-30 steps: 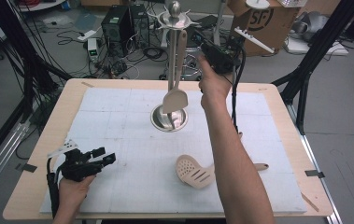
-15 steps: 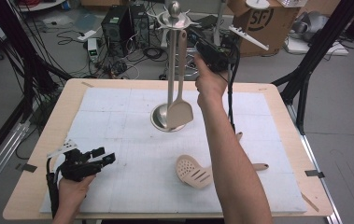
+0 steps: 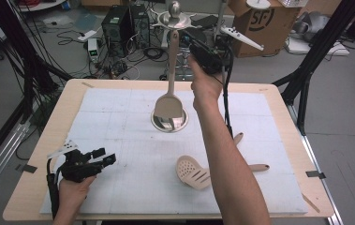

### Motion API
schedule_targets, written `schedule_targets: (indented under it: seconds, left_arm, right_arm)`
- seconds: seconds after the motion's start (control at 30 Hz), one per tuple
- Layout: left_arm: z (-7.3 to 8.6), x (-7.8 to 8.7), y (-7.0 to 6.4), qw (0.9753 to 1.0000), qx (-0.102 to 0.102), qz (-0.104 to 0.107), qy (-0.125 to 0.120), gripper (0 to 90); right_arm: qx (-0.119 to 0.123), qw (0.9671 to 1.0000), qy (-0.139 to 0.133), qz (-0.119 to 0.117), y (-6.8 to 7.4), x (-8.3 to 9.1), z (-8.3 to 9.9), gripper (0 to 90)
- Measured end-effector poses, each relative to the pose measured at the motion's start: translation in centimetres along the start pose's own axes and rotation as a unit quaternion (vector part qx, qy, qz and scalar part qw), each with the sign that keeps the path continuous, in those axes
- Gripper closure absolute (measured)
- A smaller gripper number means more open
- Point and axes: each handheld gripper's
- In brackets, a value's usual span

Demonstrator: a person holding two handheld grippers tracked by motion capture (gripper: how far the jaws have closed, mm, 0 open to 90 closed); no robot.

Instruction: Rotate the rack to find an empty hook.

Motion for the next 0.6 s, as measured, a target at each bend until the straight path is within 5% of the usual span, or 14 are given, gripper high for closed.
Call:
schedule_targets:
  seconds: [0.4, 0.6]
  left_arm:
    - [0.0, 0.0, 0.0, 1.0, 0.0, 0.0, 0.0, 28.2]
    - [0.0, 0.1, 0.1, 1.0, -0.001, 0.0, 0.0, 28.2]
  right_arm:
    - [-0.011, 0.9998, -0.001, -0.017, 1.3, -0.7, 0.7, 89.9]
    - [0.001, 0.9995, 0.003, -0.032, 2.6, -1.3, 1.0, 89.9]
Point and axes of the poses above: each handheld gripper's, and its own axes: x roughly backward along the jaws, z roughly out of its underside, y roughly to its left, and after that the axes turned 2 degrees about -x, right-handed
